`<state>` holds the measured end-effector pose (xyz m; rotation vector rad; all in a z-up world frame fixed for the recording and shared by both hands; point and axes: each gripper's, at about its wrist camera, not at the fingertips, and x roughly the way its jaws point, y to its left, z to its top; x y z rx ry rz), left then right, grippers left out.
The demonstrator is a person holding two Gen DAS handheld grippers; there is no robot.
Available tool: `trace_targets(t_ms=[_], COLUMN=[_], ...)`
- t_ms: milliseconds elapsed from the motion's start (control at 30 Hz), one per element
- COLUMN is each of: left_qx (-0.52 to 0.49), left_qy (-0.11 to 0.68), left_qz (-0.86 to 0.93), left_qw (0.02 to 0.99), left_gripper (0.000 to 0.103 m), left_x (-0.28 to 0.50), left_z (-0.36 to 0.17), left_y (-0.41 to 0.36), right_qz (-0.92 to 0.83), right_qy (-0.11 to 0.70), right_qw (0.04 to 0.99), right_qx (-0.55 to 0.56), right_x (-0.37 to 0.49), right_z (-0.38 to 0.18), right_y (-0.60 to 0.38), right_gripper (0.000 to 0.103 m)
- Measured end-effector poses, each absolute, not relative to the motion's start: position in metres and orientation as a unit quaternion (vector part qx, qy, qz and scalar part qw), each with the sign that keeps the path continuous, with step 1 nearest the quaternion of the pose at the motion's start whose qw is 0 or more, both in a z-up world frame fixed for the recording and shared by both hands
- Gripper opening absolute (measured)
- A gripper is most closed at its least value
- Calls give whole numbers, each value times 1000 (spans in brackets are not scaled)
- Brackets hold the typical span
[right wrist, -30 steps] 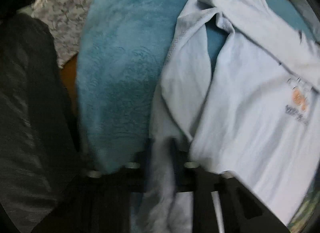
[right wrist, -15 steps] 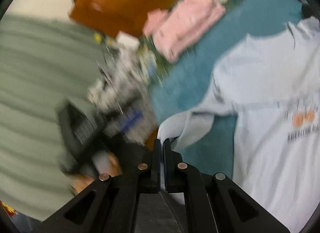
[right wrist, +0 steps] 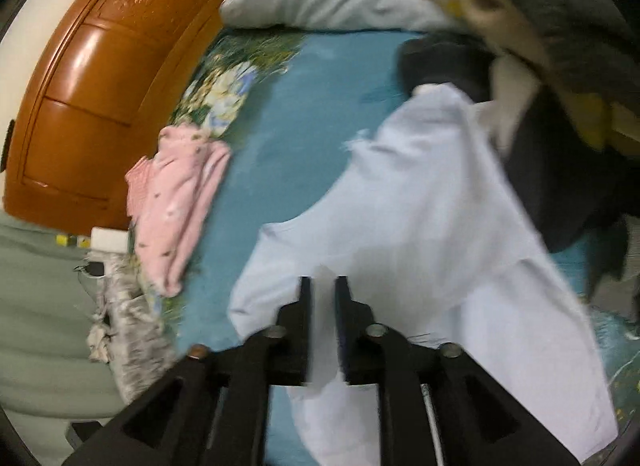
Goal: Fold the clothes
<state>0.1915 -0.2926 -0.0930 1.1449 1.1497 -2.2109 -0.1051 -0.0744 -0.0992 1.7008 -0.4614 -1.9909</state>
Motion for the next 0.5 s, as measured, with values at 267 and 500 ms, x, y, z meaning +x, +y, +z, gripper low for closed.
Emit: trace_targets(t_ms=[267,500], left_qx=[490,488], left_qy=[326,384], left_qz=[-779,-748], left_qw=[216,235], left_gripper=[76,76], left_x=[138,132], left_z=[-115,-128], left_y=[-291,-302], right_qz=[-760,-755], right_qy=[-63,87], right_qw=[296,328], right_qx=[575,561], right_x=[-45,5], right_z=[-63,-88], right_y=[-21,-41], right_gripper=[39,42])
